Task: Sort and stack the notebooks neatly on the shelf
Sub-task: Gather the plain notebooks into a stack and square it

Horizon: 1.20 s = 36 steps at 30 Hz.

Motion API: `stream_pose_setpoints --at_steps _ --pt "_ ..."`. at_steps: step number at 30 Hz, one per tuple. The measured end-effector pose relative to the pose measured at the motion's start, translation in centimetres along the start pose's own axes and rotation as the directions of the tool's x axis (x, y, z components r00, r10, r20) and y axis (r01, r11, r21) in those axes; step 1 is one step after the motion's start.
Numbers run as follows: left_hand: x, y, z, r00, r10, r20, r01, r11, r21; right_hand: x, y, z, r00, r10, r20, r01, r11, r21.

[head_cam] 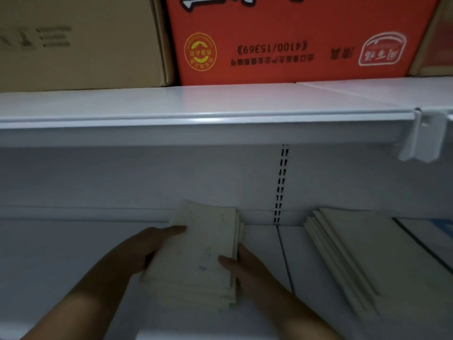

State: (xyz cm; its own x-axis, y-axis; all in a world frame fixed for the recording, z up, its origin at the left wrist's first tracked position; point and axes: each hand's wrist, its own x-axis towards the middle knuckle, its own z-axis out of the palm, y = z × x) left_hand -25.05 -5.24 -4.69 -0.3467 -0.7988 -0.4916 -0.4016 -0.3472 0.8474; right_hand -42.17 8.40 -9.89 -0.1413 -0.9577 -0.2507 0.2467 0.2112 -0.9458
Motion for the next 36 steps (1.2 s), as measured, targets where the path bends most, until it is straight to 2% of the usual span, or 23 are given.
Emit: stream_pose_setpoints --at_steps 3,7,10,13,16,19,22,25,27,29,31,35,36 --pt "0.1 -0.1 0.2 0.995 -0.018 0.096 0.020 1.000 -0.019 -0.5 0.5 -0.1 1.000 0.011 0.022 -0.013 0.995 0.098" --pt "-0.7 -1.4 1.8 0.960 0.080 0.267 -0.060 0.995 -0.085 -0.9 1.5 -1.6 0.998 -0.006 -0.055 0.013 0.990 0.141" --pt "-1.3 -2.6 3.1 0.965 0.118 0.236 -0.065 0.973 -0.221 -1.6 0.7 -2.6 0.997 0.014 -0.078 0.000 0.983 0.181" --pt "-2.5 -3.4 4.1 0.950 0.288 0.121 -0.243 0.925 -0.291 -1.6 -1.5 -3.2 0.982 0.074 -0.175 -0.036 0.977 0.210" --pt "-4.6 -3.0 4.5 0.847 0.531 0.002 -0.513 0.819 -0.256 -1.8 -3.9 -2.9 0.986 -0.086 -0.144 0.089 0.996 0.016" --pt "-5.3 -1.8 4.0 0.725 0.688 -0.036 -0.682 0.711 -0.170 -2.8 -5.7 -2.2 0.915 -0.336 -0.223 0.307 0.939 -0.155" --pt "-4.5 -2.0 3.9 0.718 0.696 0.009 -0.679 0.704 -0.208 -3.0 -5.1 -1.9 0.789 -0.550 -0.275 0.472 0.828 -0.302" --pt "-3.4 -3.4 4.6 0.750 0.661 0.038 -0.631 0.731 -0.260 -2.4 -2.9 -2.0 0.716 -0.612 -0.336 0.488 0.783 -0.386" --pt "-2.7 -4.1 5.0 0.751 0.660 0.024 -0.631 0.728 -0.267 -2.5 -2.2 -2.1 0.680 -0.626 -0.382 0.502 0.777 -0.380" --pt "-2.2 -4.4 5.2 0.749 0.662 0.019 -0.636 0.726 -0.260 -2.5 -1.7 -2.2 0.676 -0.611 -0.411 0.500 0.791 -0.353" --pt "-1.8 -4.7 5.5 0.754 0.657 0.030 -0.632 0.737 -0.240 -2.8 -1.2 -2.4 0.702 -0.583 -0.409 0.488 0.812 -0.319" --pt "-1.3 -5.9 6.0 0.784 0.609 0.122 -0.585 0.790 -0.183 -2.9 -0.9 -3.2 0.845 -0.394 -0.363 0.369 0.919 -0.137" --pt "-1.3 -6.0 6.1 0.791 0.598 0.128 -0.573 0.798 -0.184 -2.6 -0.8 -3.2 0.856 -0.366 -0.365 0.360 0.929 -0.088"
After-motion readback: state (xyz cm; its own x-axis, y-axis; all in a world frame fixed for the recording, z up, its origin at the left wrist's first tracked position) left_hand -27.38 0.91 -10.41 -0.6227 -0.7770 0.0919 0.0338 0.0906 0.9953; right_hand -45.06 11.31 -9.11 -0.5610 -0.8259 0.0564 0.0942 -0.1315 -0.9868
